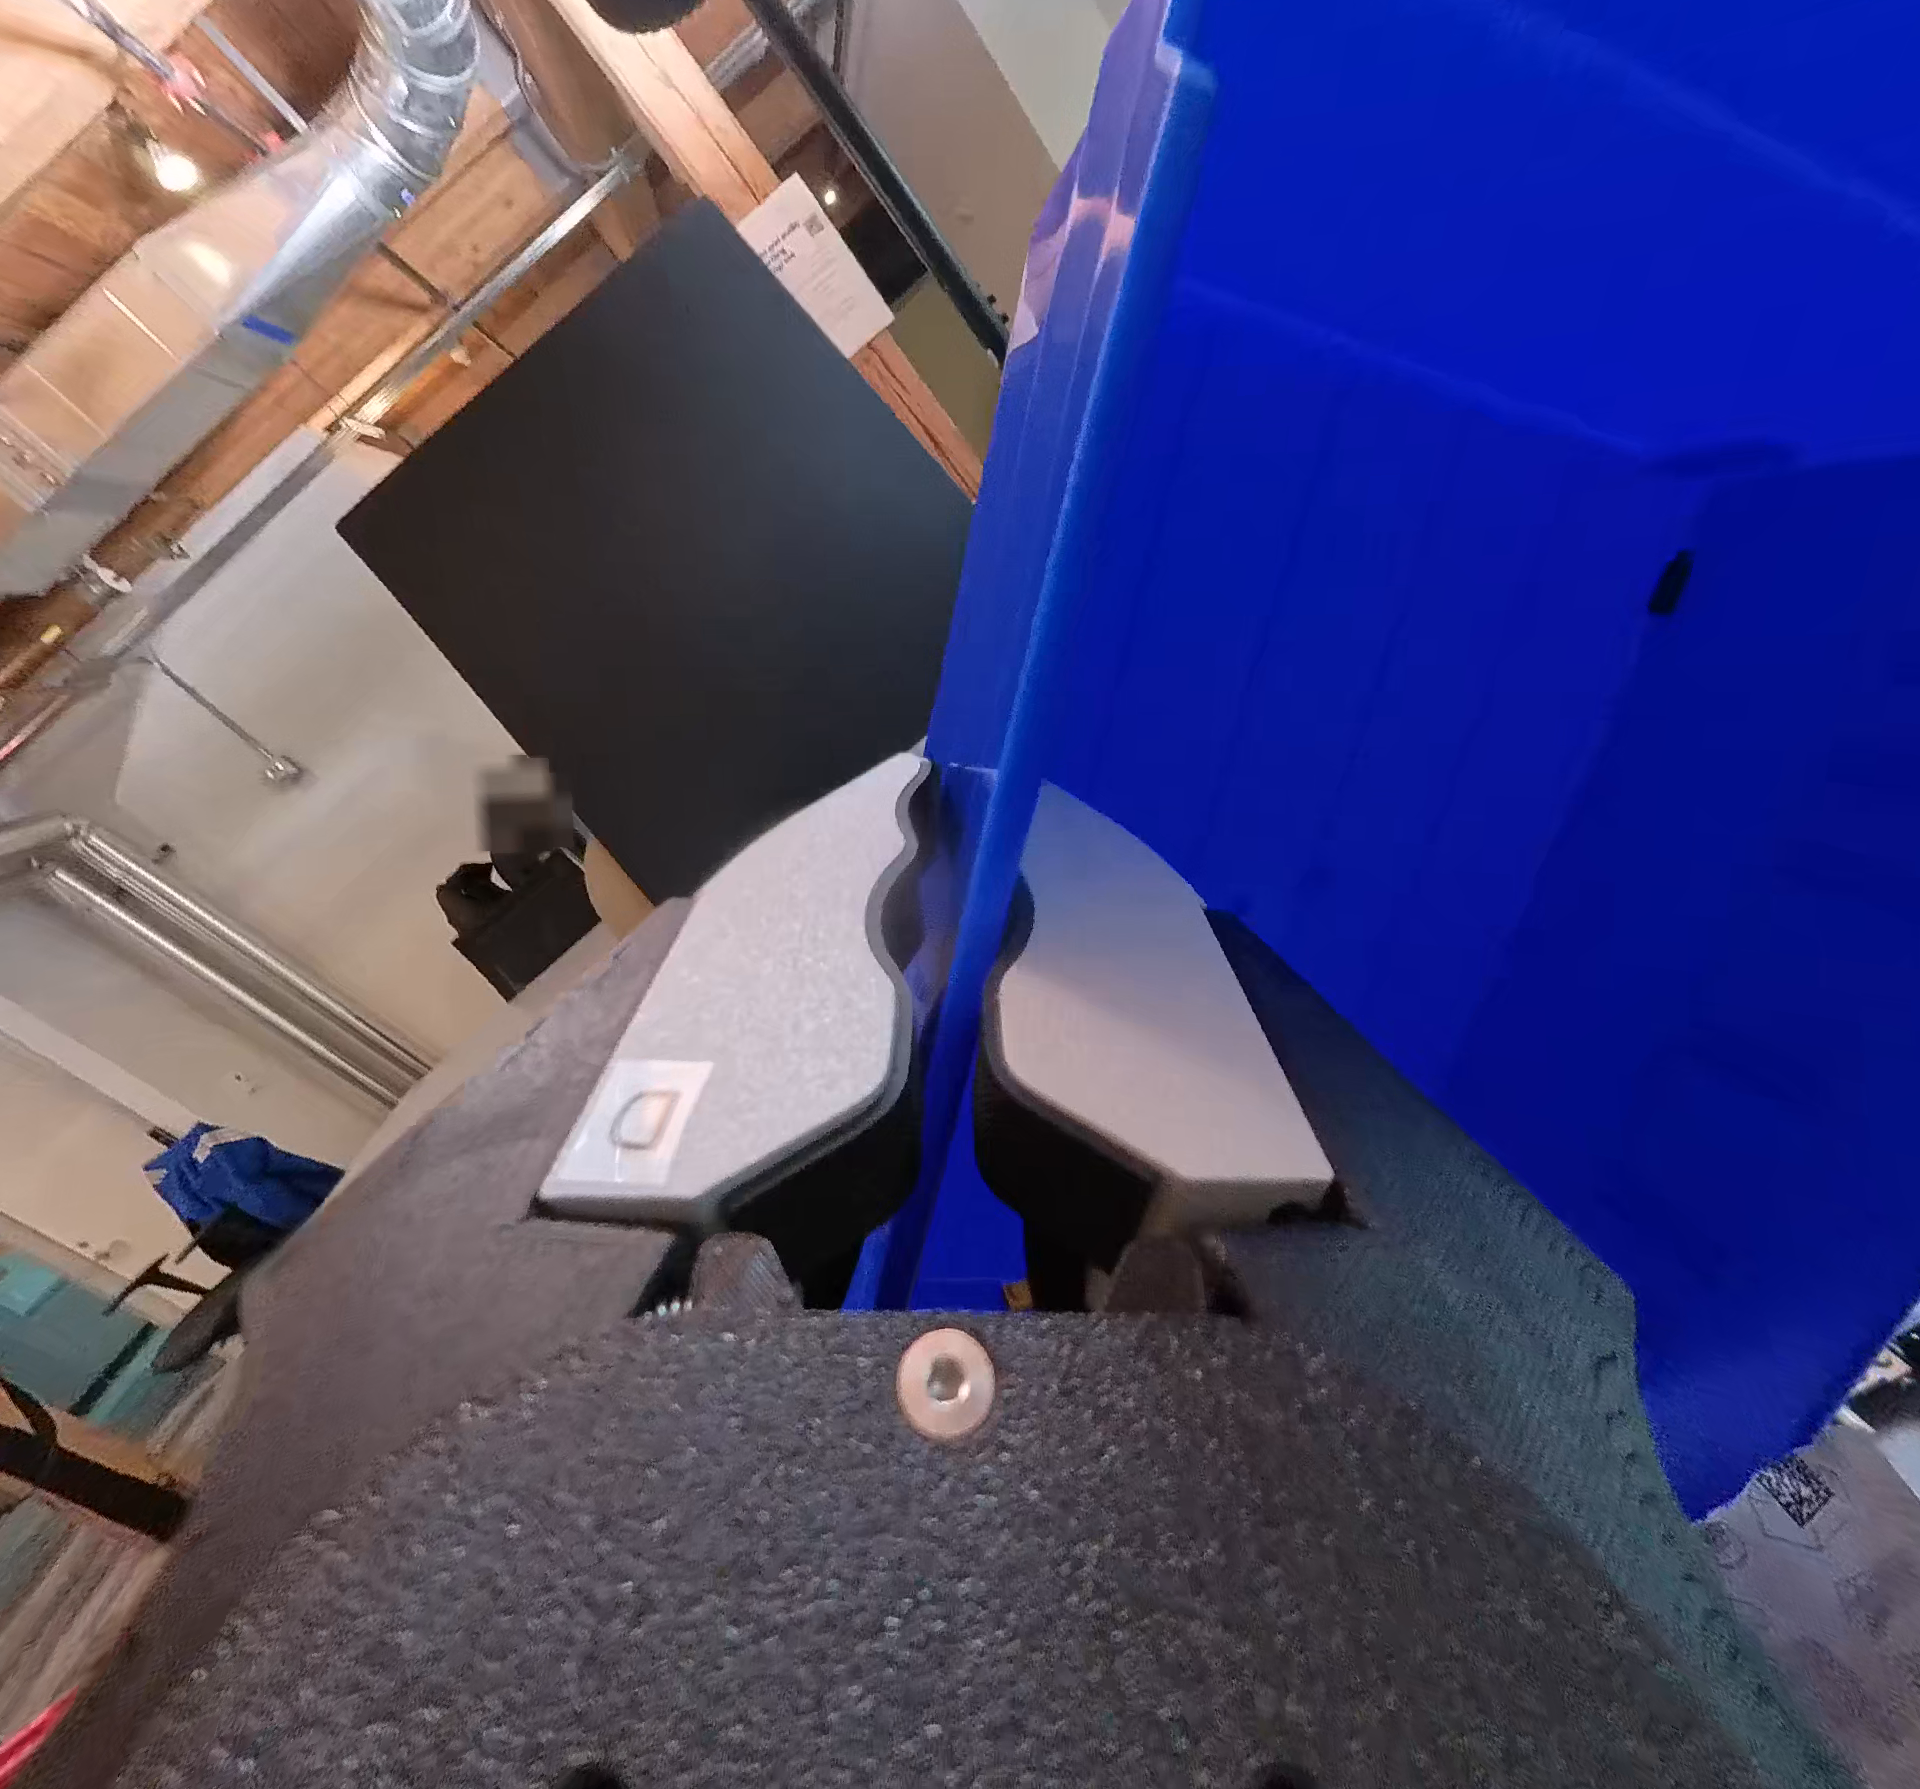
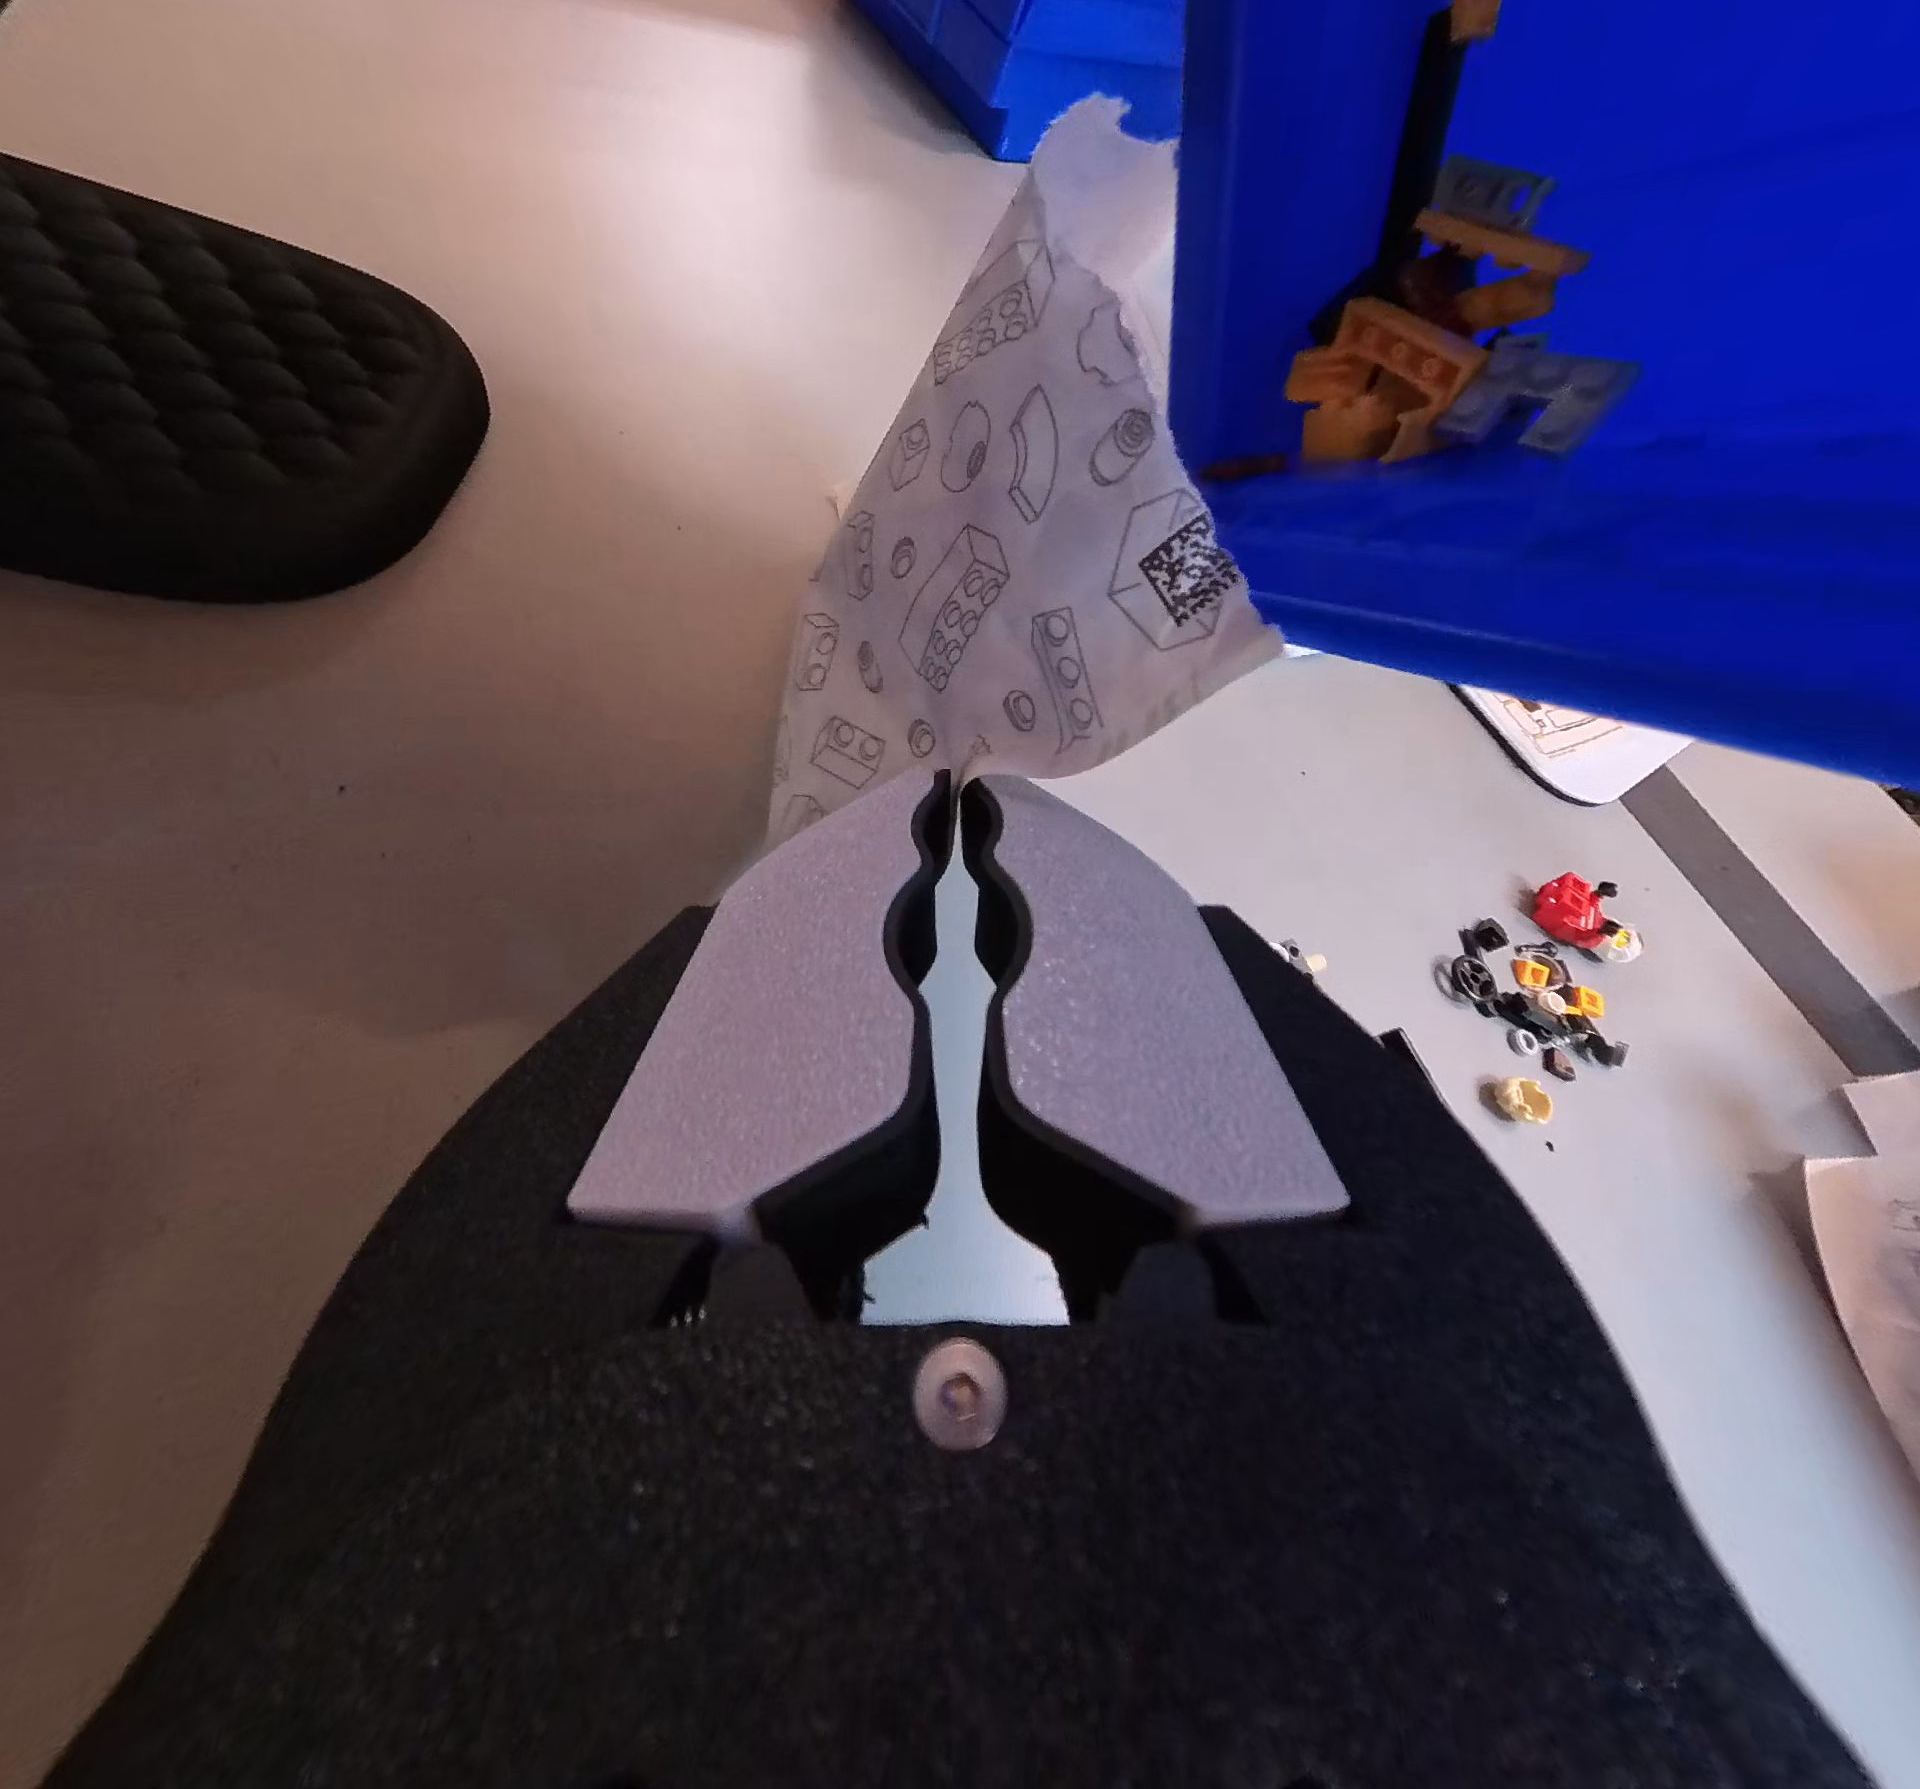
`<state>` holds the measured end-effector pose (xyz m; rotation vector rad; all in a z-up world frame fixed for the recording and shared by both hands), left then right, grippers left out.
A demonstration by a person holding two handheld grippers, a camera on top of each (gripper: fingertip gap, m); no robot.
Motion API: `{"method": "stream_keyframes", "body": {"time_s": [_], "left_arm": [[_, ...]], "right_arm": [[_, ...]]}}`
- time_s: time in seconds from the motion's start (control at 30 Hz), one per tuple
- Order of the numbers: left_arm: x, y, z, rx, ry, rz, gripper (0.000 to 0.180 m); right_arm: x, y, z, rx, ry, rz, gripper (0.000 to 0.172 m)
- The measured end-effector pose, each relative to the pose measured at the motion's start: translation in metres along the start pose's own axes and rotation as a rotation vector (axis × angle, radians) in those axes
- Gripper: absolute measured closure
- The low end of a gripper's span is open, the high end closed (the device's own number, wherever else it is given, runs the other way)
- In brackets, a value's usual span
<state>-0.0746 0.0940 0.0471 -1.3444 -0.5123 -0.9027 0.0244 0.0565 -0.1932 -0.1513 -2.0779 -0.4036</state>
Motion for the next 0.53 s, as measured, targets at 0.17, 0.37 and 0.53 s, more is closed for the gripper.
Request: {"method": "stream_keyframes", "body": {"time_s": [0.17,0.37,0.53], "left_arm": [[0.005,0.002,-0.007,0.017,0.053,0.023,0.175],[0.008,0.004,-0.014,0.034,0.12,0.048,0.175],[0.011,0.004,-0.019,0.052,0.171,0.061,0.175]], "right_arm": [[-0.001,0.002,-0.001,-0.005,0.006,0.015,0.17],[-0.003,0.005,-0.001,-0.005,0.014,0.048,0.171],[-0.005,0.008,-0.001,0.001,0.021,0.078,0.171]]}}
Point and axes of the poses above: each gripper's, where its closed fingertips meet, z out along the fingers, x out of its top, y = z × x across the jaws, the point moved 7 cm from there along -z, back along the fingers, and after that the axes turned 8 degrees about x, right-handed, at the moved point
